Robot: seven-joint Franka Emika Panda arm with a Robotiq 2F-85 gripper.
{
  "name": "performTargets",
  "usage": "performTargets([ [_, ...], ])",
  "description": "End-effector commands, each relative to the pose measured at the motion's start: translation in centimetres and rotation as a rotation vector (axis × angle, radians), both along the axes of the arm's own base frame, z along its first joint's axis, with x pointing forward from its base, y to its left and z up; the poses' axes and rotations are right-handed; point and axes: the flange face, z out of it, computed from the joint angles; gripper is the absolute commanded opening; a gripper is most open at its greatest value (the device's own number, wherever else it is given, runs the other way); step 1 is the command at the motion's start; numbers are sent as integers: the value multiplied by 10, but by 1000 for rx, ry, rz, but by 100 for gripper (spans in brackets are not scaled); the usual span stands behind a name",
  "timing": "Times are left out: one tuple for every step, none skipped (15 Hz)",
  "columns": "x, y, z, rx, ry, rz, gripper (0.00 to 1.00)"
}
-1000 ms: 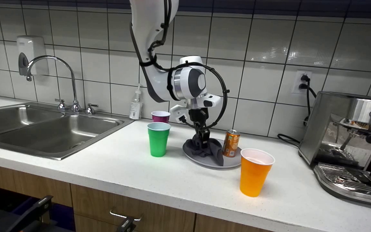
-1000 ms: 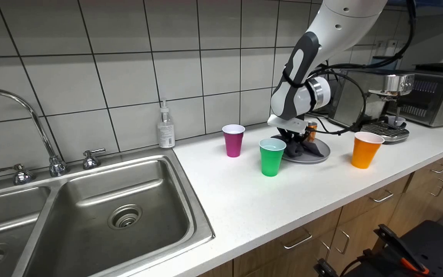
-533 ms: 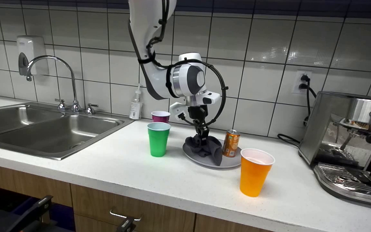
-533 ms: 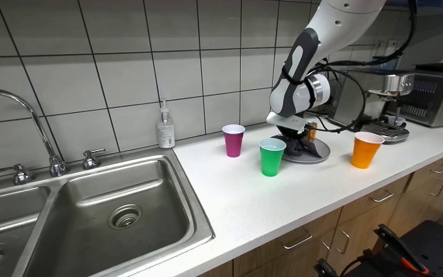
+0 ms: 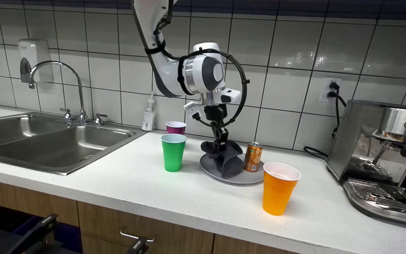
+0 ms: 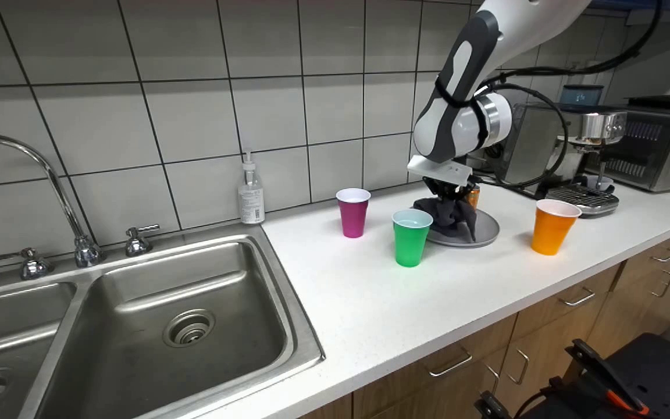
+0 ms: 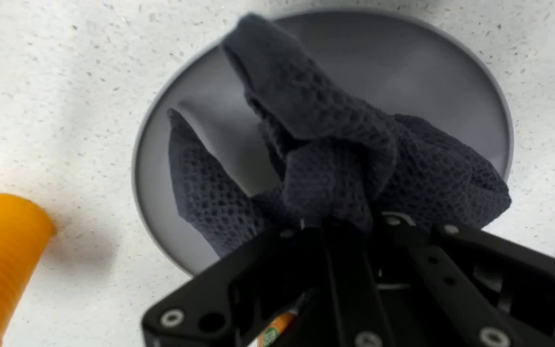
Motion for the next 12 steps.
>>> performTargets([
  [-19,6,29,21,-17,-15,2],
  [-22,7,34,24,-23,-16,2],
  [-24,7,39,28,-29,-17,2],
  [-27,8,43,31,-34,-17,2],
  [-30,9,47,36,-36,-16,2],
  [-34,11,51,39,-41,-13,2],
  [-37,12,55,42,-45,-13,2],
  [-41,13,58,49,-48,-13,2],
  [-45,14,61,52,-51,-15,2],
  [-49,14,64,59,-53,-16,2],
  [-54,15,67,61,-54,-15,2],
  [-59,15,69,61,-54,-12,2],
])
